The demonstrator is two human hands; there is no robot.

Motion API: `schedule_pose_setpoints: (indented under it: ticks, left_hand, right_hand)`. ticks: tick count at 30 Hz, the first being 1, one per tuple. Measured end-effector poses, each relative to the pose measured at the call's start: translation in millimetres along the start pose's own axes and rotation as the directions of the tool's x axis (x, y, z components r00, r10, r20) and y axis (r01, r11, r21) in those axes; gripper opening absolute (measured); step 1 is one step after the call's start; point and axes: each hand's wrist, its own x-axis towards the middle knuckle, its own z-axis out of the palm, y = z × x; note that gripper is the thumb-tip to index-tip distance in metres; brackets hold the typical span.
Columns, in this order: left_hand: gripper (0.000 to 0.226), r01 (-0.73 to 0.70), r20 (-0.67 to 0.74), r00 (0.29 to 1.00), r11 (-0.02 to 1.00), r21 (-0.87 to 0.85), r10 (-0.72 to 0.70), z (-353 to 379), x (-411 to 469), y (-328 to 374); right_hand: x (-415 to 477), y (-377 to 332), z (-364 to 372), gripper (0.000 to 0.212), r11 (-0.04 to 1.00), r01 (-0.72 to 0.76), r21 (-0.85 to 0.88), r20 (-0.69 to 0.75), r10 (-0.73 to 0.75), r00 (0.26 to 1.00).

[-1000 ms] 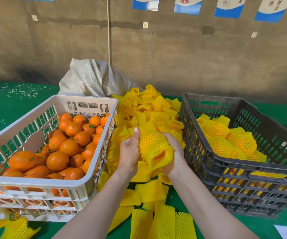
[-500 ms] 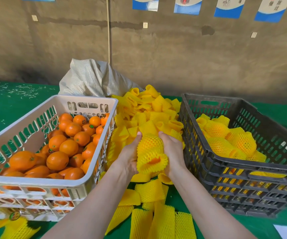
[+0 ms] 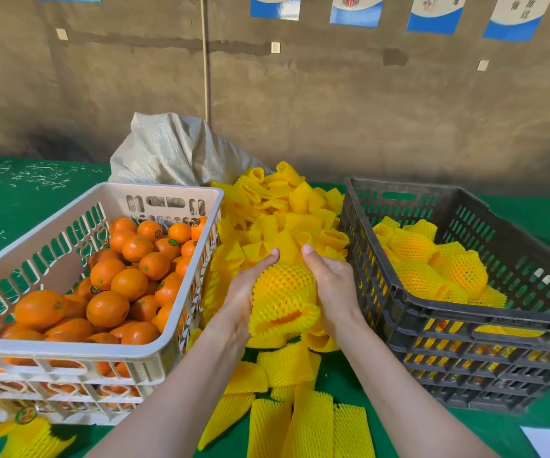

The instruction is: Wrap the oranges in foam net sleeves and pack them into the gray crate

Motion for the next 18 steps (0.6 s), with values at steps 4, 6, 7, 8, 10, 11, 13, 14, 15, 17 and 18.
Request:
schedule_pose_setpoints:
  ticks: [4, 6, 7, 8, 10, 11, 13, 14, 15, 17, 18]
  left_hand:
    - [0.022, -0.02, 0.118, 0.993, 0.999, -0.04, 0.025, -0.7, -1.0, -1.3]
    - [0.023, -0.002, 0.144, 0.99, 0.998, -0.064, 0.011, 2.7, -2.5, -2.4]
    - [0.022, 0.002, 0.145, 0.989, 0.996, -0.084, 0.01, 4.1, -3.6, -3.3]
    - [0.023, 0.008, 0.139, 0.99, 0.995, -0.104, 0.006, 5.2, -5.1, -4.4]
    - [0.032, 0.043, 0.107, 0.994, 0.987, -0.157, -0.026, 4.3, -4.4, -8.8]
    - [0.036, 0.066, 0.086, 0.995, 0.98, -0.186, -0.05, 3.2, -3.4, -10.5]
    - [0.037, 0.049, -0.019, 0.998, 0.979, -0.199, -0.053, -1.1, 2.5, -13.7]
    - [0.035, 0.015, -0.089, 0.996, 0.985, -0.175, -0.031, -3.9, 6.8, -14.6]
    - [0.035, -0.026, -0.146, 0.989, 0.988, -0.149, 0.004, -5.8, 10.5, -14.6]
    - [0.036, -0.087, -0.218, 0.974, 0.987, -0.131, 0.057, -8.6, 14.6, -12.5]
    - [0.035, -0.106, -0.242, 0.968, 0.985, -0.136, 0.071, -9.3, 15.7, -11.0]
  right_hand:
    - [0.8, -0.2, 0.2, 0.046, 0.995, -0.024, 0.1, -0.019, 0.026, 0.999]
    - [1.9, -0.2, 2.0, 0.045, 0.992, -0.014, 0.124, -0.059, 0.022, 0.998]
    - [2.3, 1.1, 3.6, 0.048, 0.991, -0.01, 0.134, -0.078, 0.02, 0.997]
    - [2.0, 3.5, 5.0, 0.049, 0.99, -0.01, 0.14, -0.091, 0.023, 0.996]
    - [-0.1, 9.8, 5.8, 0.045, 0.99, -0.022, 0.14, -0.099, 0.036, 0.994]
    - [-0.8, 13.6, 4.7, 0.04, 0.992, -0.018, 0.121, -0.103, 0.03, 0.994]
    - [-1.3, 19.8, -0.5, 0.028, 0.999, 0.016, 0.031, -0.134, -0.012, 0.991]
    - [-2.4, 21.4, -3.3, 0.025, 0.999, 0.034, -0.016, -0.151, -0.036, 0.988]
    - [-4.2, 21.2, -6.1, 0.025, 0.998, 0.047, -0.044, -0.164, -0.054, 0.985]
    - [-10.8, 19.4, -9.9, 0.036, 0.999, 0.027, -0.029, -0.134, -0.03, 0.99]
    - [-14.4, 18.8, -12.1, 0.044, 1.0, 0.004, 0.008, -0.077, -0.003, 0.997]
